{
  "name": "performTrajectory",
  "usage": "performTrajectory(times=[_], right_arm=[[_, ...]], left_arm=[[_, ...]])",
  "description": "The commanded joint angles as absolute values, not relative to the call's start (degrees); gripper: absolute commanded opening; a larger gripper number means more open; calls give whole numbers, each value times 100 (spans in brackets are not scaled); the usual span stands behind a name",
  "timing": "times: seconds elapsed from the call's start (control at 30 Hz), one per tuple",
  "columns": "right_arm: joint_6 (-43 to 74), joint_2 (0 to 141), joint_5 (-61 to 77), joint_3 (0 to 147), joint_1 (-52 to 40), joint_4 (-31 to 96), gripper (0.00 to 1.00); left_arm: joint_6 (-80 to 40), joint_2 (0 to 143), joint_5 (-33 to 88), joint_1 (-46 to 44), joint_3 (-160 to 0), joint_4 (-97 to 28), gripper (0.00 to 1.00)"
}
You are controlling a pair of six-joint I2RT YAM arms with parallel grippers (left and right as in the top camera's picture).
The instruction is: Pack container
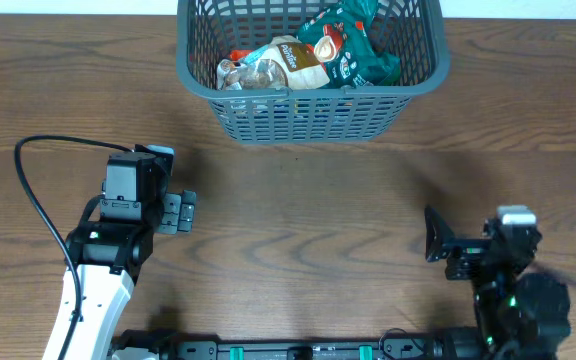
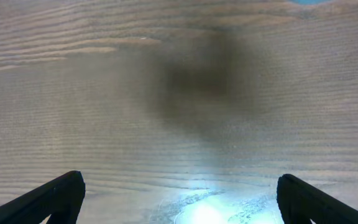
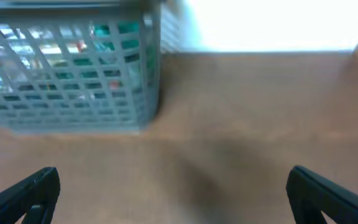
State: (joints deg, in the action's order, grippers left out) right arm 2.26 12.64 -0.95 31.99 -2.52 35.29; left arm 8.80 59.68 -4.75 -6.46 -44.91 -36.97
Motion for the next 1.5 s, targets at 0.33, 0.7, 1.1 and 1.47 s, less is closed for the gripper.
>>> performTrajectory(times=[0.33, 0.7, 1.1, 1.47], right_arm=[[-408, 27, 196, 207, -711, -294, 99], [-722, 27, -25, 32, -843, 449, 99], [-561, 27, -40, 32, -676, 443, 99], [-563, 30, -40, 32, -598, 429, 99]], left_arm=[[825, 5992, -543, -617, -4523, -3684, 99], [825, 5992, -543, -617, -4523, -3684, 99], [825, 5992, -543, -617, -4521, -3684, 99], [825, 5992, -543, -617, -4523, -3682, 98]])
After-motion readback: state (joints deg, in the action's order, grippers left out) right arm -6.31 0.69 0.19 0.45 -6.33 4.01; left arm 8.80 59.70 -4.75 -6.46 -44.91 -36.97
